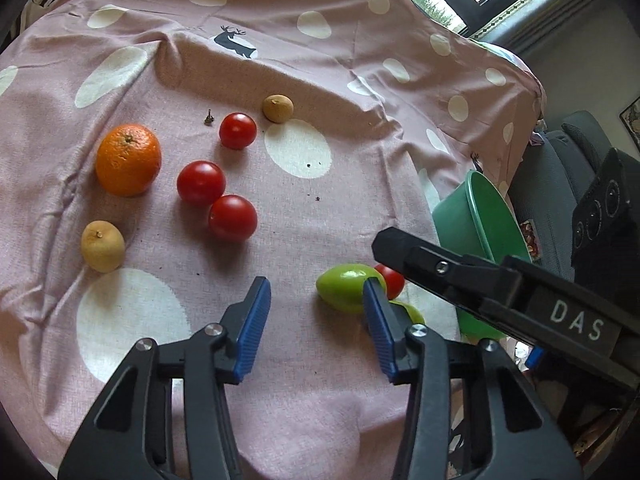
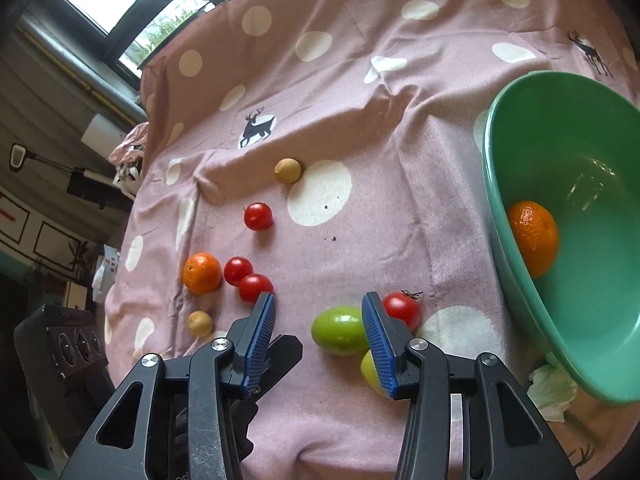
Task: Organize fruits
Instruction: 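Close the right gripper around the green fruit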
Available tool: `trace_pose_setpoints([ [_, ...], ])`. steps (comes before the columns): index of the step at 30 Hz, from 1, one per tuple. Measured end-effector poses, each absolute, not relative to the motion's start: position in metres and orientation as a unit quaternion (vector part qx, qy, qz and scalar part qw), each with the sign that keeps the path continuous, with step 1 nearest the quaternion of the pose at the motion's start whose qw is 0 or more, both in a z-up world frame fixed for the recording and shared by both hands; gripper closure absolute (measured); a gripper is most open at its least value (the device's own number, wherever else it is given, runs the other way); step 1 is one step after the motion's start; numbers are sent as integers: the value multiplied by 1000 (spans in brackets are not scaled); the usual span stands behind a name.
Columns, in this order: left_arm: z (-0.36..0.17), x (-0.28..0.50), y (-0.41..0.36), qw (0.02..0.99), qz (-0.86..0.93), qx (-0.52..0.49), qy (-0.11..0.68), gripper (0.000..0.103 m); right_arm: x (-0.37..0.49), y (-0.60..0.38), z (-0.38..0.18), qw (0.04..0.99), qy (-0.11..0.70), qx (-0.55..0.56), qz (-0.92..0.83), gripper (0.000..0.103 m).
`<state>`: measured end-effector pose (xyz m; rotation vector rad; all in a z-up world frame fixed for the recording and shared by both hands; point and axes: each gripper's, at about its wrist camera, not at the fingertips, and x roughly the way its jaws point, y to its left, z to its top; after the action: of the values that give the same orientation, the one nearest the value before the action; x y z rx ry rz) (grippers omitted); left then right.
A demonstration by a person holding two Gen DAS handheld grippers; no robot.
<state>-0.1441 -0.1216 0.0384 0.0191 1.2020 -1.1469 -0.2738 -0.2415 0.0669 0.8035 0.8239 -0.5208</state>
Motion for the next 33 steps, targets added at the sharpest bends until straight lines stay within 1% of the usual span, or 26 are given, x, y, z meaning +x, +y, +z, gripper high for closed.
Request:
trace_pose_setpoints([
  [24, 26, -155, -144, 652, -537, 33, 534, 56, -268, -252, 45, 776, 422, 408, -232, 55],
  [27, 24, -156, -145, 647, -539, 32, 538, 59, -265, -251, 42, 774, 425, 408, -232, 55],
  [33, 25, -157, -144, 656, -536, 42, 531, 60, -258, -247, 38, 774, 434, 401, -227, 55],
])
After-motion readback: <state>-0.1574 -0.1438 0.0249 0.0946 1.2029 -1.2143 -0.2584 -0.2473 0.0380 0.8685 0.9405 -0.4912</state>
